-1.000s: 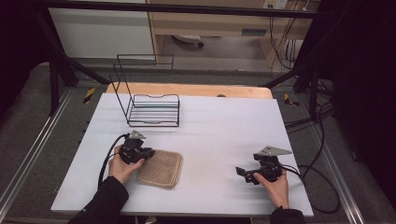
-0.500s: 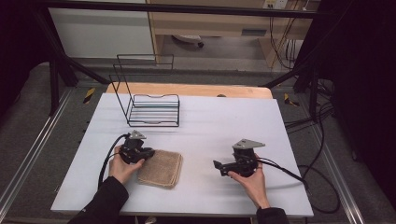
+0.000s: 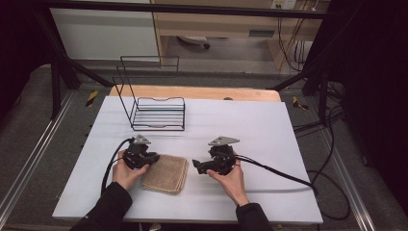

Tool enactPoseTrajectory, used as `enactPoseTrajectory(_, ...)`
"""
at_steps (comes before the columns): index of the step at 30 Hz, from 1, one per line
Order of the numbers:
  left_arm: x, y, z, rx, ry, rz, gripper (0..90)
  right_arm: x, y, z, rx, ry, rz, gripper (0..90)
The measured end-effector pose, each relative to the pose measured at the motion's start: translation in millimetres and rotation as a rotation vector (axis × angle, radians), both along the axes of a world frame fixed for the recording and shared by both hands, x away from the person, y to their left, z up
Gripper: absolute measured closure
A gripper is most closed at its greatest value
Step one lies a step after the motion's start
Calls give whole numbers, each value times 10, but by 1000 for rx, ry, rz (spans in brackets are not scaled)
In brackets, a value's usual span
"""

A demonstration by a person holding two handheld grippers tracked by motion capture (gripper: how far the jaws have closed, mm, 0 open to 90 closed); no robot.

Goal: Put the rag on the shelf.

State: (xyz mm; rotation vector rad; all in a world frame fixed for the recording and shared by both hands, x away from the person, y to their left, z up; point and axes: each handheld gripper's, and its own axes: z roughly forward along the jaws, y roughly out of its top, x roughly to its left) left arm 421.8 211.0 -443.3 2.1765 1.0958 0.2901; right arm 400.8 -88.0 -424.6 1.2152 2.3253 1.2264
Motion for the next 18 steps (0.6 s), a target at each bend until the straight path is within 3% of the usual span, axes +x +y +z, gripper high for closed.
enactPoseTrajectory(11,2,1,1,3,-3,-5,778,98,384,-94,-6,38,34,151)
enactPoseTrajectory(18,4,3,-1,0,-1,-6,777,129,583,-197,-55,62,55,284)
